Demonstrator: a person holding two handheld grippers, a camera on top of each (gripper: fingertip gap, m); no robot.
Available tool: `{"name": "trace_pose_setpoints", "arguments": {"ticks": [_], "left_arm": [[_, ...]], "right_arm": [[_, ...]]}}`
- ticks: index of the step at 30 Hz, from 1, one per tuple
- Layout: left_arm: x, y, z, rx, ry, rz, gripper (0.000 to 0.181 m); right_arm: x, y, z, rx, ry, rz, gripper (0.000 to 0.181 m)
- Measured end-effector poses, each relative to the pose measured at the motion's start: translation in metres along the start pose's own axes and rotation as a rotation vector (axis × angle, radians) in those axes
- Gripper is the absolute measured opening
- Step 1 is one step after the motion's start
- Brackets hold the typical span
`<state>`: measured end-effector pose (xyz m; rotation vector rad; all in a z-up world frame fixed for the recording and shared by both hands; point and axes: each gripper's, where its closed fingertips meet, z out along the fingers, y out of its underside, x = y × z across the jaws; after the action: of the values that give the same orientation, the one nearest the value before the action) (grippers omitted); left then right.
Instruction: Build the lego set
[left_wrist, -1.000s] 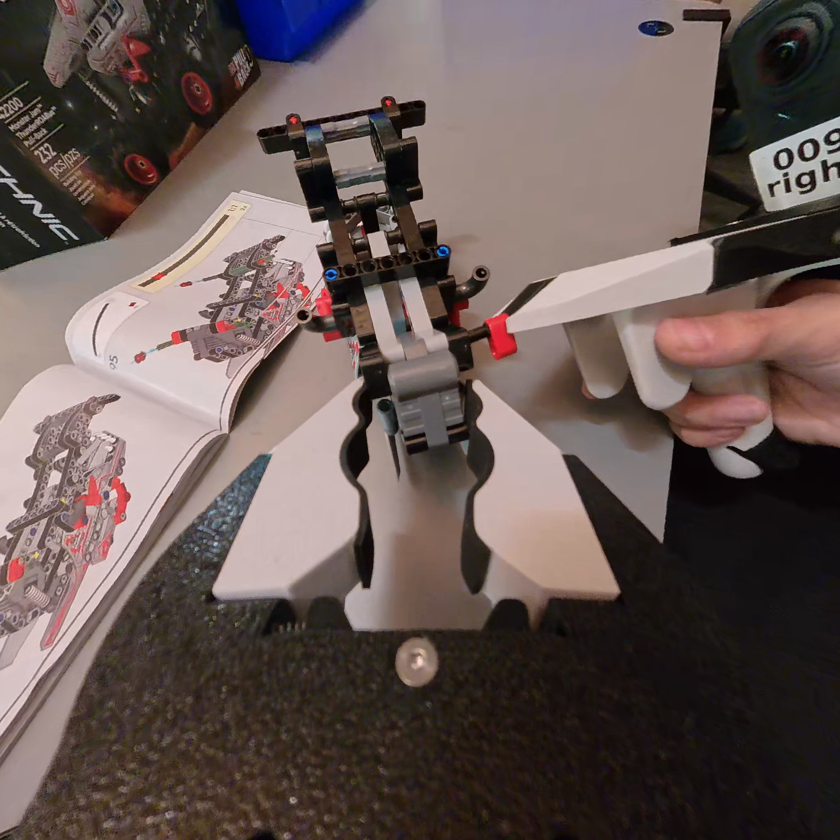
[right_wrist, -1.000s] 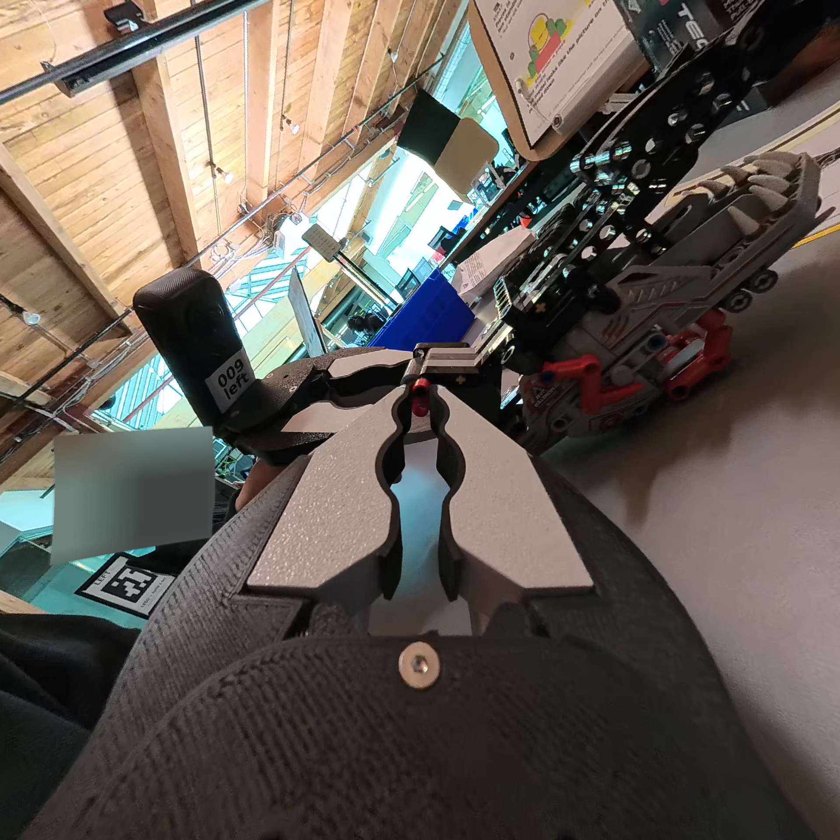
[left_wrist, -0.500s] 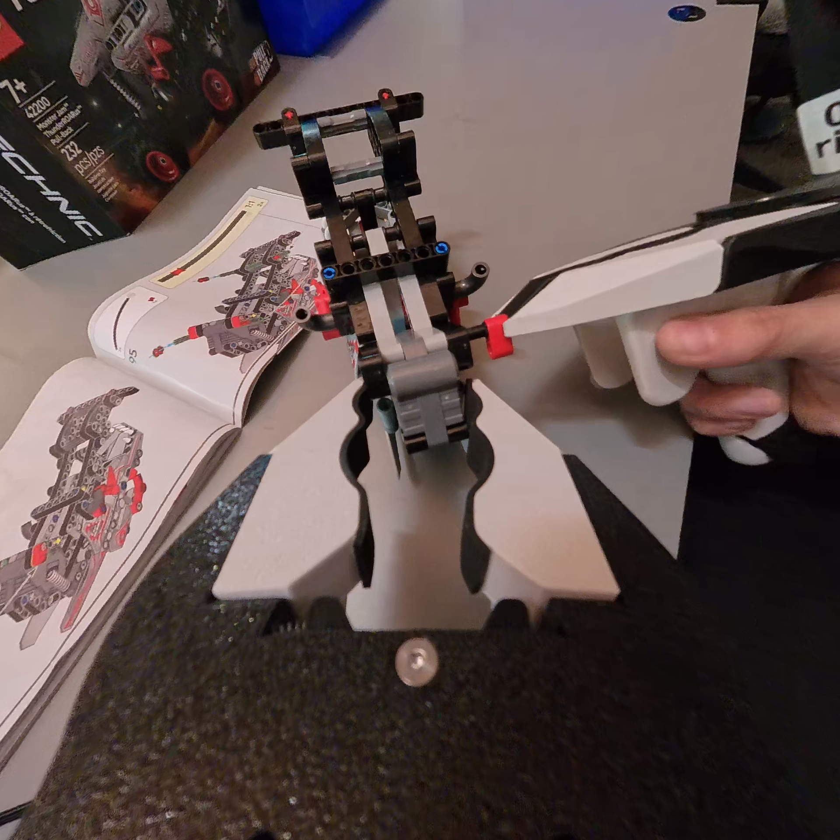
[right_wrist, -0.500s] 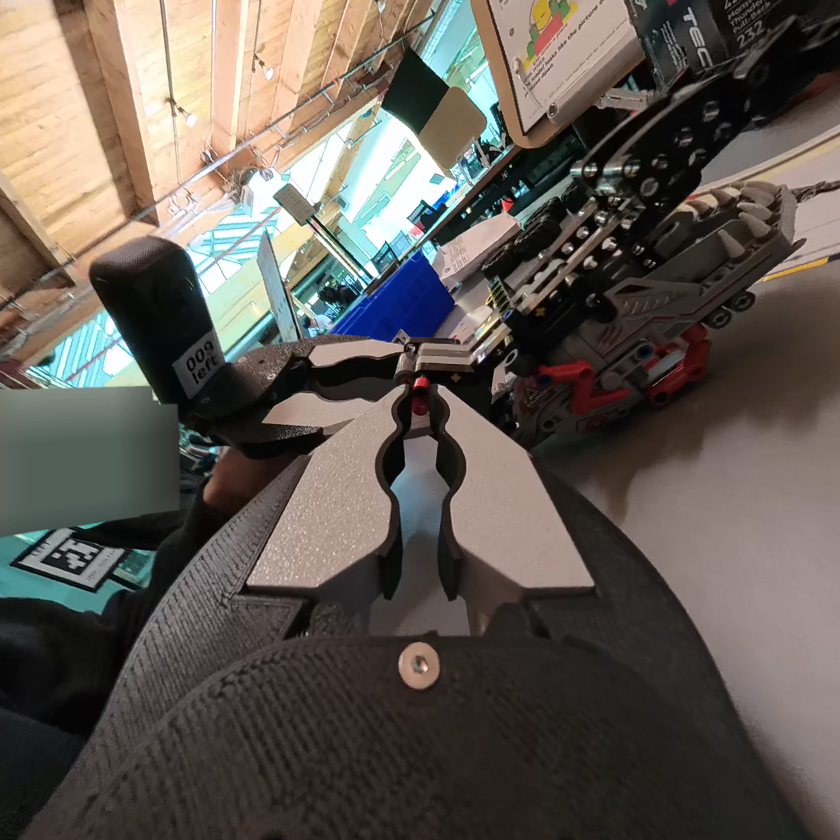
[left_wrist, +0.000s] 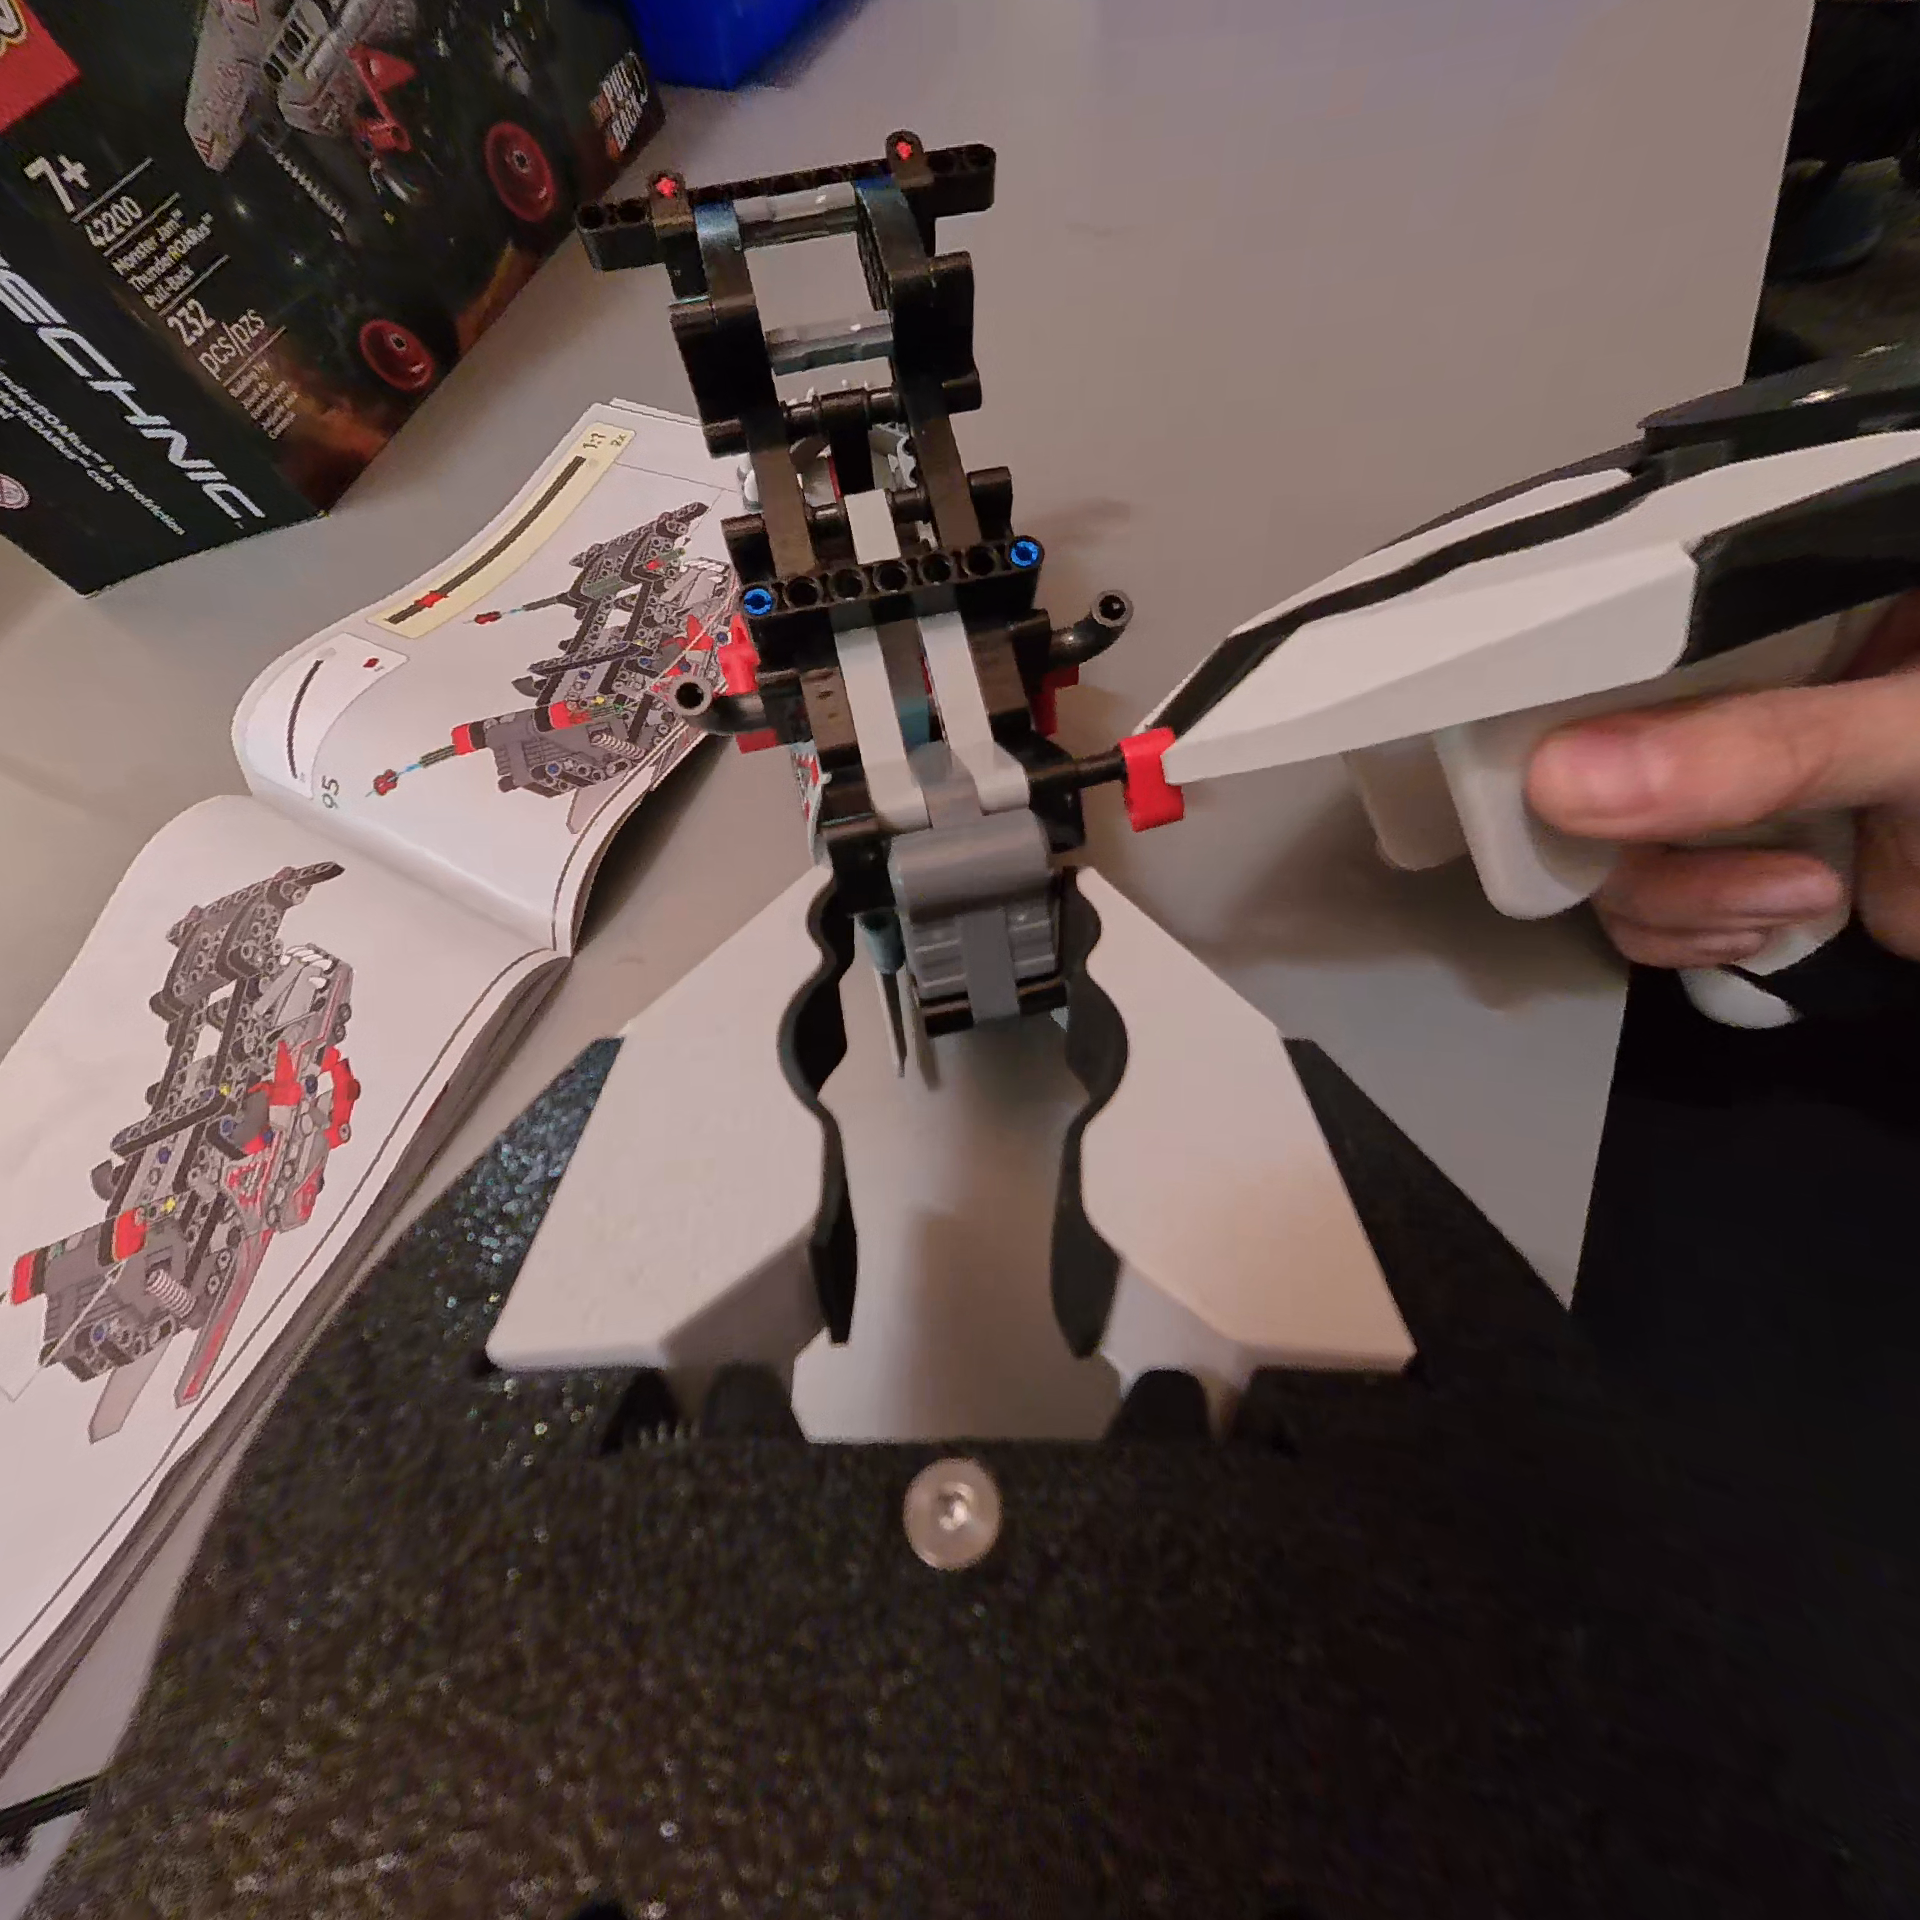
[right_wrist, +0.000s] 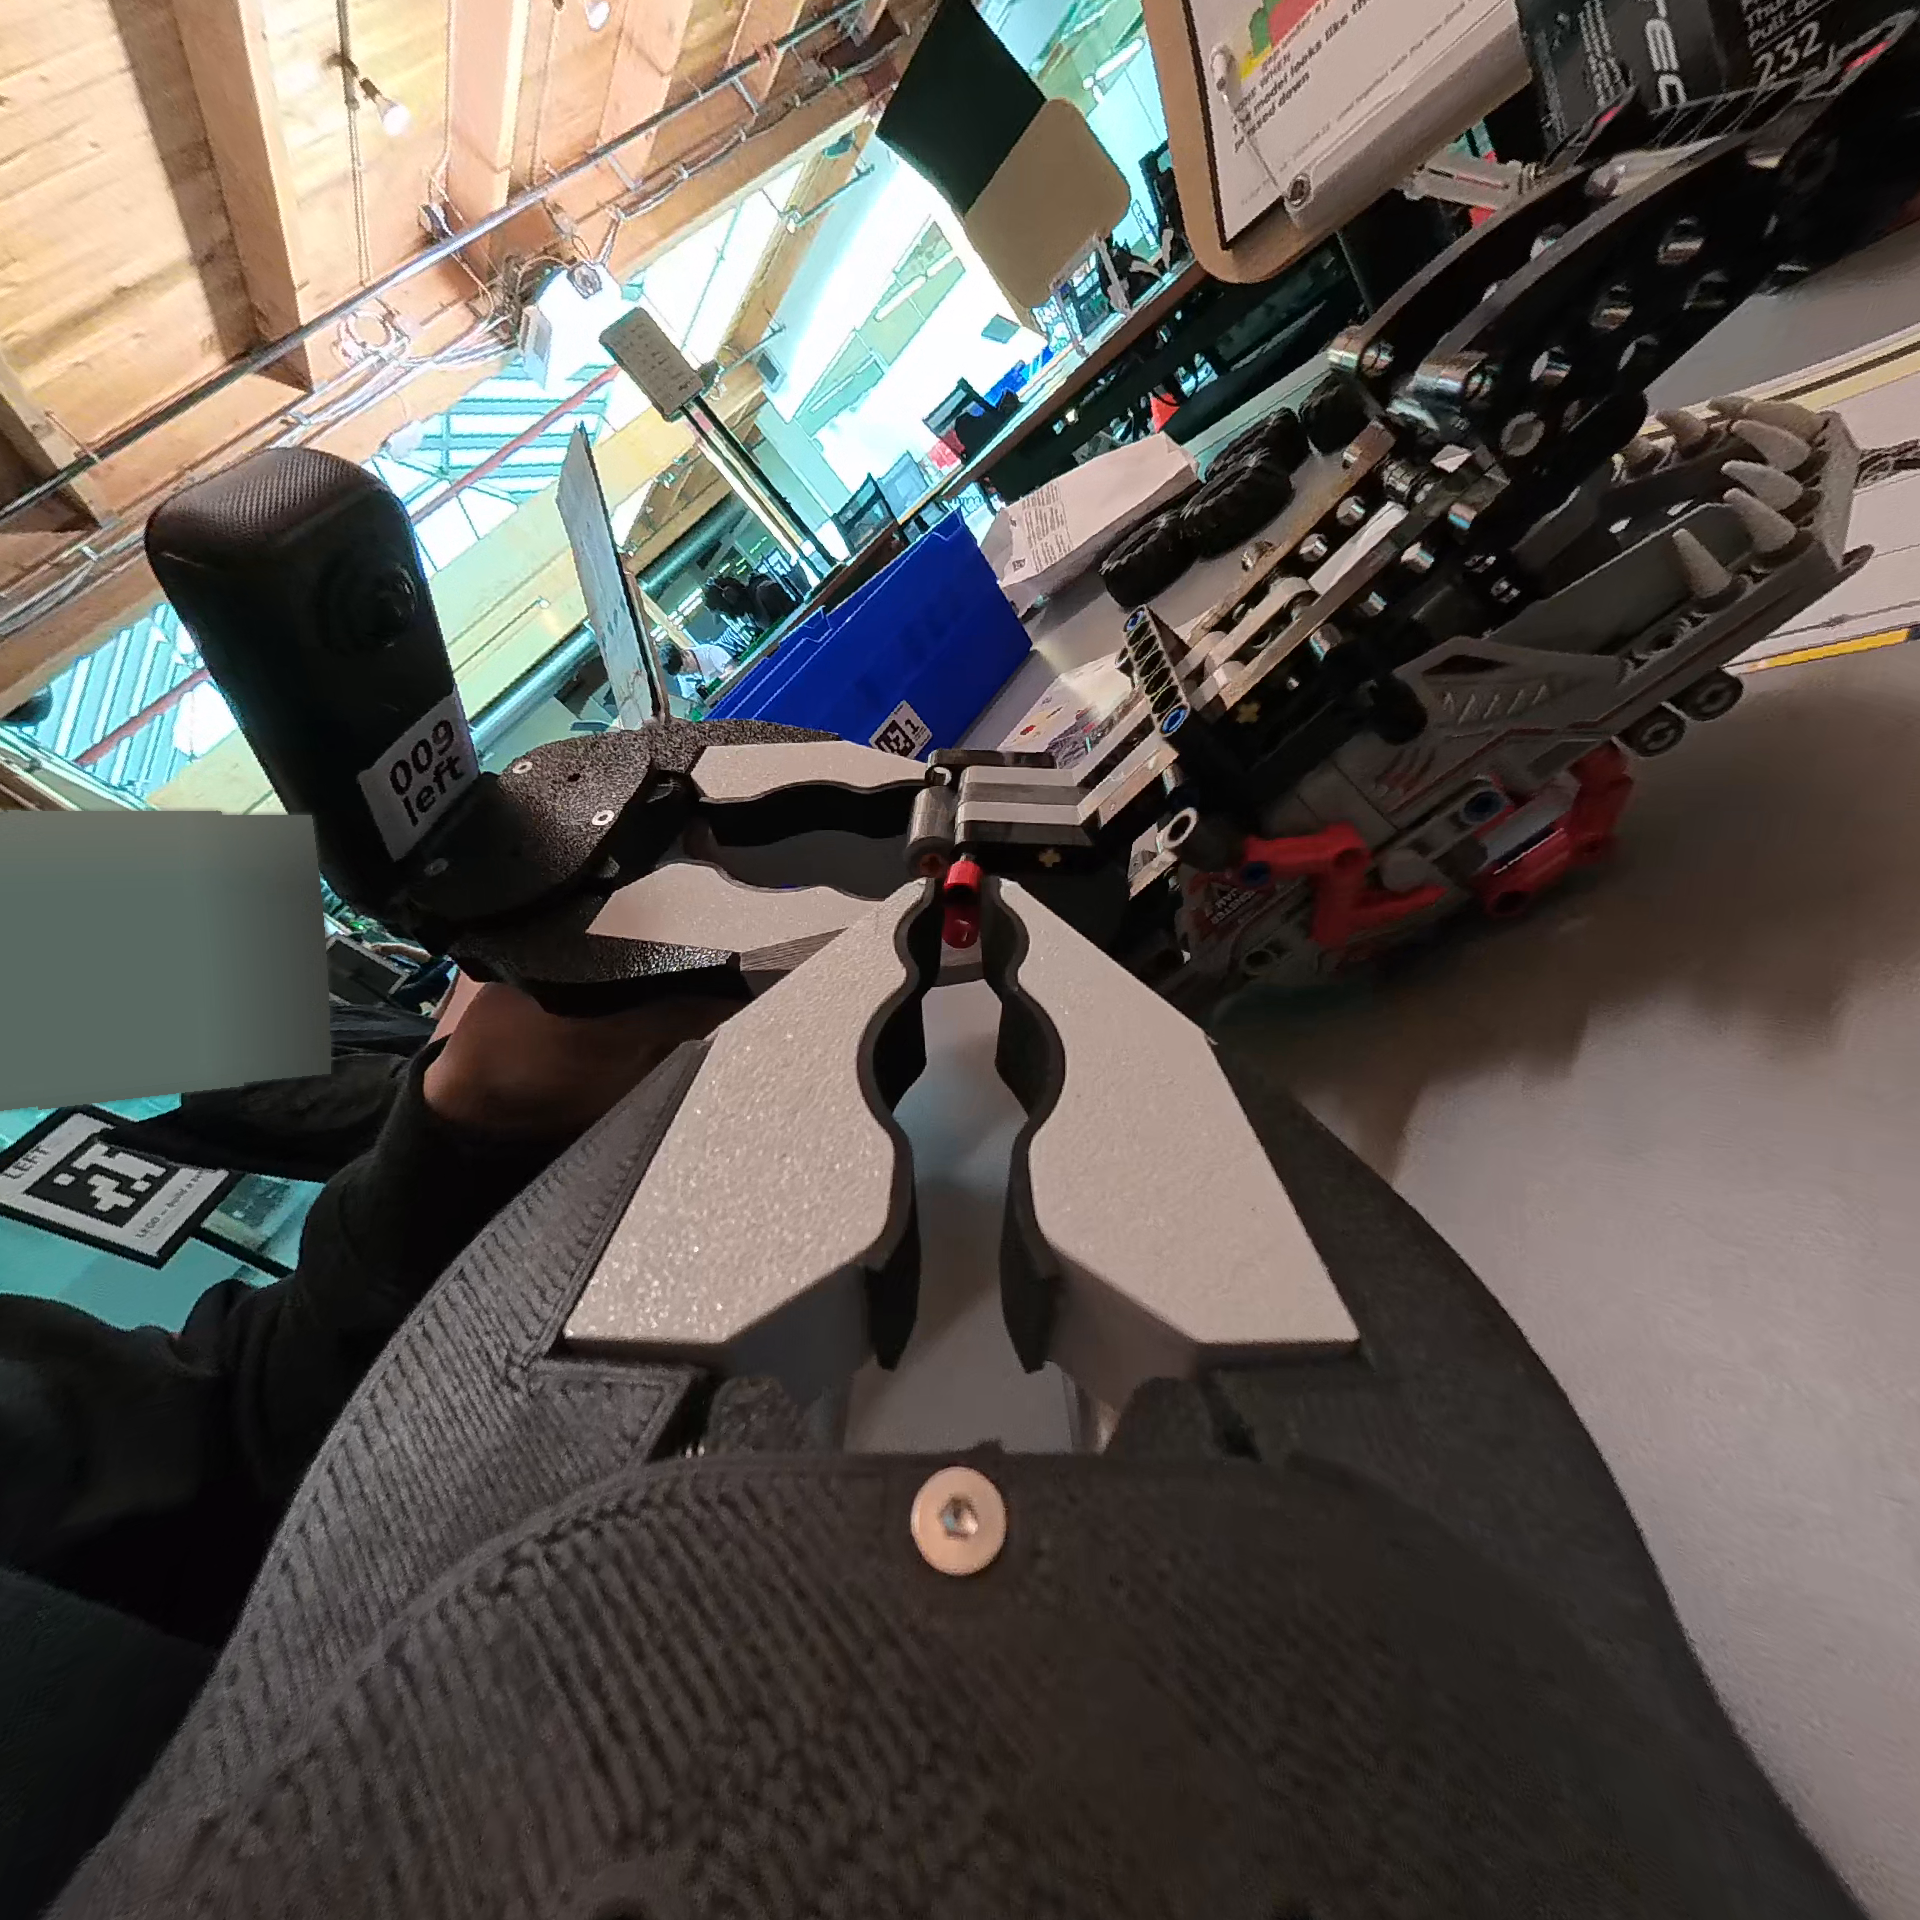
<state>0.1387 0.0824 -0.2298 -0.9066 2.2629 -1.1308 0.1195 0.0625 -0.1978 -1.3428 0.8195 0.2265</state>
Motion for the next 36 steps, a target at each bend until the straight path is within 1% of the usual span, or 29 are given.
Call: {"name": "trace_pose_setpoints", "arguments": {"ticks": [10, 14, 18, 23, 31, 36], "left_arm": [[0.001, -0.002, 0.0, 0.019, -0.007, -0.001, 0.037], [0.001, -0.003, 0.0, 0.049, -0.024, -0.013, 0.039], [0.001, -0.009, 0.0, 0.118, -0.035, -0.013, 0.04], [0.001, -0.016, -0.001, 0.211, -0.058, 0.052, 0.039], [-0.004, -0.029, -0.008, 0.384, -0.12, 0.175, 0.04], [-0.004, -0.033, -0.012, 0.432, -0.182, 0.277, 0.04]], "right_arm": [[0.0, 0.0, -0.002, -0.01, -0.008, -0.014, 0.006], [0.009, -0.003, -0.008, -0.021, 0.015, -0.01, 0.006], [0.018, -0.008, -0.015, -0.02, 0.016, 0.026, 0.006], [0.022, -0.011, -0.018, -0.012, -0.035, 0.148, 0.006], [0.023, -0.01, -0.017, -0.021, -0.049, 0.18, 0.006], [0.021, -0.008, -0.016, -0.033, -0.052, 0.169, 0.006]]}}
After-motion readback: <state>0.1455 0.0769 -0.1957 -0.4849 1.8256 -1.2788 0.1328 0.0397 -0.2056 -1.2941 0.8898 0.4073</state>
